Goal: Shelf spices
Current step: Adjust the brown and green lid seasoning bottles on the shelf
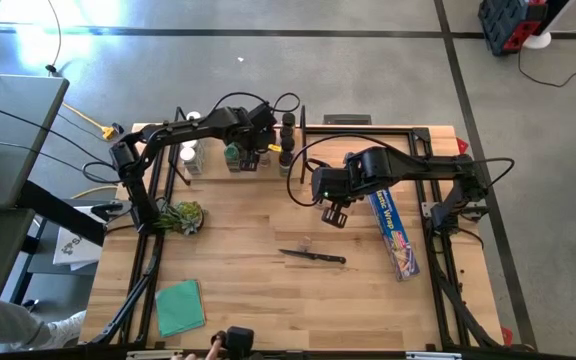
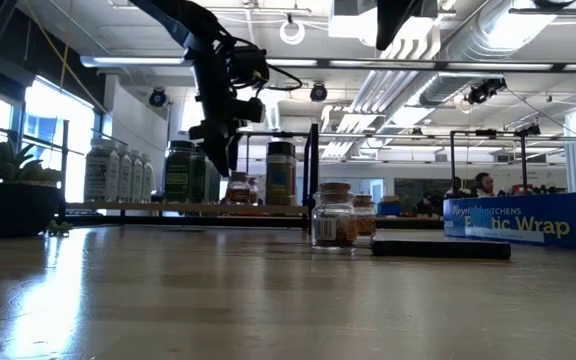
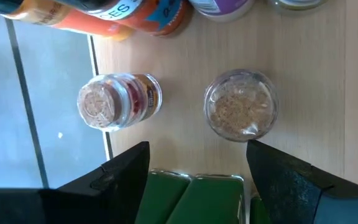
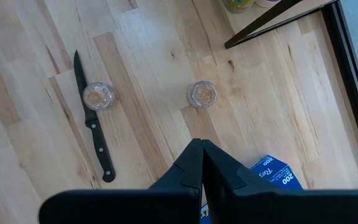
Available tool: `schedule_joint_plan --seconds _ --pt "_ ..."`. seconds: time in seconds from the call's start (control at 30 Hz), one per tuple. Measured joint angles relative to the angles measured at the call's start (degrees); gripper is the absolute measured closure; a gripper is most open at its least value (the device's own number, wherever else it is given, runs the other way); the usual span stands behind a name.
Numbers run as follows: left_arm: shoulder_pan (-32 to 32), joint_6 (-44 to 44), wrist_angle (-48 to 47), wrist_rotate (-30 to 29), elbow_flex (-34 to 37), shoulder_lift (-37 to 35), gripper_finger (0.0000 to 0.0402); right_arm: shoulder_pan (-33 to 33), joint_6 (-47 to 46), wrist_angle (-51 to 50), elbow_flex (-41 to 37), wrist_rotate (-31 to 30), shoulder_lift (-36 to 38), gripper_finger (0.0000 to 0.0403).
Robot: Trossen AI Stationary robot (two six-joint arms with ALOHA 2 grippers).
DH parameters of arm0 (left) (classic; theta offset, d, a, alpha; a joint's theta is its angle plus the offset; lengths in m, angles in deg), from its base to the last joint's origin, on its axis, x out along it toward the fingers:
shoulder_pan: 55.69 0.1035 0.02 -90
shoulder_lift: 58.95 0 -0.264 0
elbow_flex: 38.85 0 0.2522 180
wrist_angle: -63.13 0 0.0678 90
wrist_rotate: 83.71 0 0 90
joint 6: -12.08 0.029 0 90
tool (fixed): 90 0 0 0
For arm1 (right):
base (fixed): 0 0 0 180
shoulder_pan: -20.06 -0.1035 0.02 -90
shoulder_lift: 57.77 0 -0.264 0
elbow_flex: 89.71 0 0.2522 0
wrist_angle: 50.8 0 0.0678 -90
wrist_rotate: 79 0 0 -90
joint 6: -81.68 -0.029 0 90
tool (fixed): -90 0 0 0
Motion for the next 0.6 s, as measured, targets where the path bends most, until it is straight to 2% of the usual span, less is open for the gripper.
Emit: schedule_joint_plan --seconds 0.23,0.47,0.6 --pt "0.0 -0.5 0.4 0.2 0.0 -2.2 0.0135 0.0 0.0 0.0 0.0 0.0 0.0 0.0403" --pt "0.0 -3.1 4.1 8.6 0.0 -4.7 0.0135 0.0 0.1 0.0 0.0 -0.1 0.0 0.0403" --pt "-0.9 -1.0 4.1 5.4 0.0 -2.1 0.0135 0.0 0.2 0.0 0.0 -0.1 0.0 0.0403"
